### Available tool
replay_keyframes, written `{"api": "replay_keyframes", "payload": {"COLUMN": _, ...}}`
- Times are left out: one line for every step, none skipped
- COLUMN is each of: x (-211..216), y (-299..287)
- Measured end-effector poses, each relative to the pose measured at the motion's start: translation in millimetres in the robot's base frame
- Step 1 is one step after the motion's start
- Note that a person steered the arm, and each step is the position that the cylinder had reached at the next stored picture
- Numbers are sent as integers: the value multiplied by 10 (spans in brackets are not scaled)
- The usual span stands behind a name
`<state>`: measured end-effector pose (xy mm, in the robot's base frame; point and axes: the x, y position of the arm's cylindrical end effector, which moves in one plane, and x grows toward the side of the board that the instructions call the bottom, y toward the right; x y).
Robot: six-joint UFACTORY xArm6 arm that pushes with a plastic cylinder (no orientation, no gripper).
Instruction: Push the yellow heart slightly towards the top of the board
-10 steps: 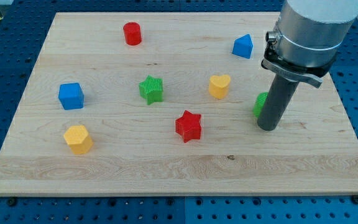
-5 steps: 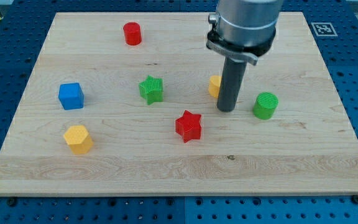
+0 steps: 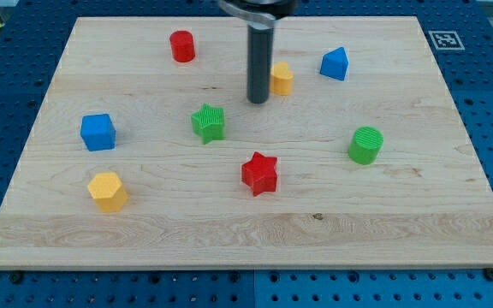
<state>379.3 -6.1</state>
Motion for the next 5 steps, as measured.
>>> {"api": "replay_keyframes", "payload": {"x": -155, "y": -367}}
{"api": "replay_keyframes", "payload": {"x": -162, "y": -694}}
{"api": "replay_keyframes", "payload": {"x": -21, "y": -933}}
{"api": "replay_keyframes", "payload": {"x": 49, "y": -963}}
{"api": "replay_keyframes", "payload": {"x": 332, "y": -963}}
